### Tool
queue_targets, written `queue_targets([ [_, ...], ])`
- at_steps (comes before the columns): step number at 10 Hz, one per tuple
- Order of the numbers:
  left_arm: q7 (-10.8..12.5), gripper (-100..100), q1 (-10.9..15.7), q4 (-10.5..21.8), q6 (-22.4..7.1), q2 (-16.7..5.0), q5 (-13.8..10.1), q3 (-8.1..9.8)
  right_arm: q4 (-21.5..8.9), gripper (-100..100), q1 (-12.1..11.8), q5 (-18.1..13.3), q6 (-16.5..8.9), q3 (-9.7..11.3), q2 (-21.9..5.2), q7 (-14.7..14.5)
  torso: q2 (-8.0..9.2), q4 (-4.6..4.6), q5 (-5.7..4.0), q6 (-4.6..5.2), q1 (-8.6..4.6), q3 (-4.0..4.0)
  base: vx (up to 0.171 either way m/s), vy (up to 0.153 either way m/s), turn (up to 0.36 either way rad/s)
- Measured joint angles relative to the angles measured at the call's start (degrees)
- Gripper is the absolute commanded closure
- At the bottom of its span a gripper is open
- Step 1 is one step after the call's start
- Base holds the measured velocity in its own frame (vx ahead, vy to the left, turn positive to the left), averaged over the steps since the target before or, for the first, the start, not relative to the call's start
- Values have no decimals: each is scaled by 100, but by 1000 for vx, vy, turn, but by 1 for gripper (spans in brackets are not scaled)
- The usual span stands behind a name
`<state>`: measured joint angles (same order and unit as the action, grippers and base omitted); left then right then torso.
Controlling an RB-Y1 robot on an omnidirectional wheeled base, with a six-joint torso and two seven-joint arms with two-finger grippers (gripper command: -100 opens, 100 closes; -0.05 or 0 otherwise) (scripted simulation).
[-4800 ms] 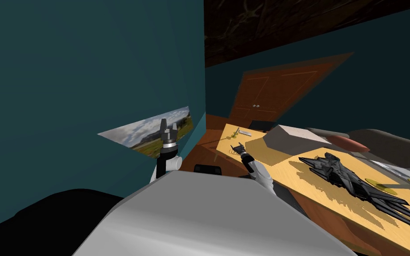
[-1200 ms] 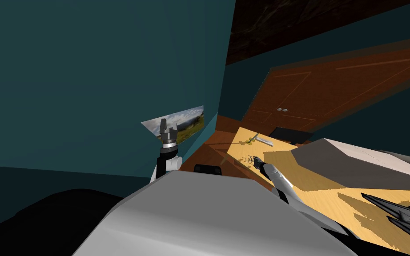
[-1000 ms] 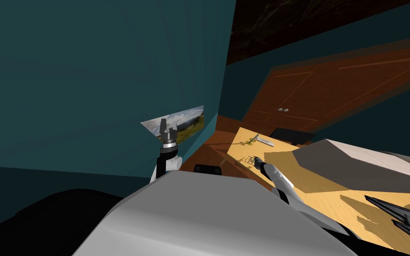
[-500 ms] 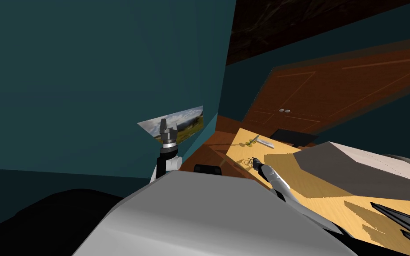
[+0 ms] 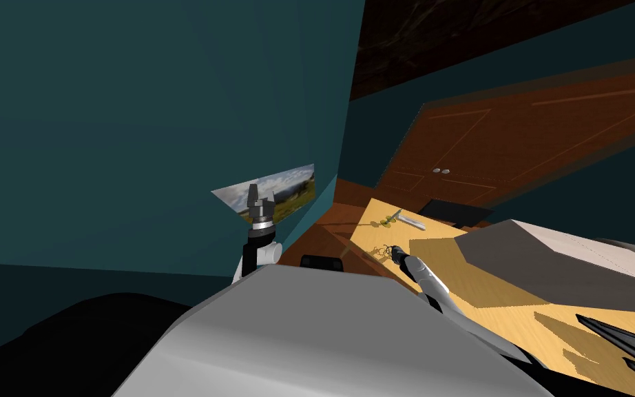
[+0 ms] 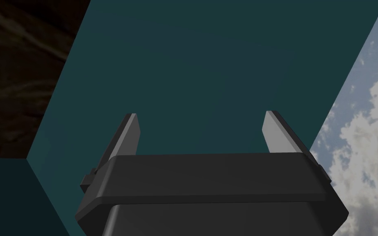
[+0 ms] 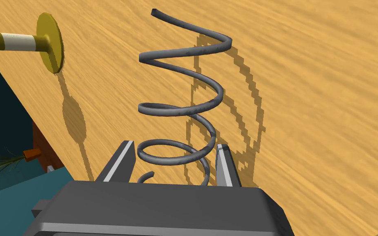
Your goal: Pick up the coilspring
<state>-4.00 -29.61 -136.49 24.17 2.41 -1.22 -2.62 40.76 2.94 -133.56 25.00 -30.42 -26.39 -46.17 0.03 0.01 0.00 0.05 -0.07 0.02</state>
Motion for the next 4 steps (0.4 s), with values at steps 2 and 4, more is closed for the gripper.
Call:
queue_targets([
  [2,0,0,0,0,0,1,0,0,50,100,31,-57,98,-37,-66,40,15,2,6,3,24,8,-58,89,-49],
  [4,0,0,0,0,0,0,0,0,94,0,53,-103,228,-75,-126,83,16,3,5,2,22,10,-17,25,-8],
])
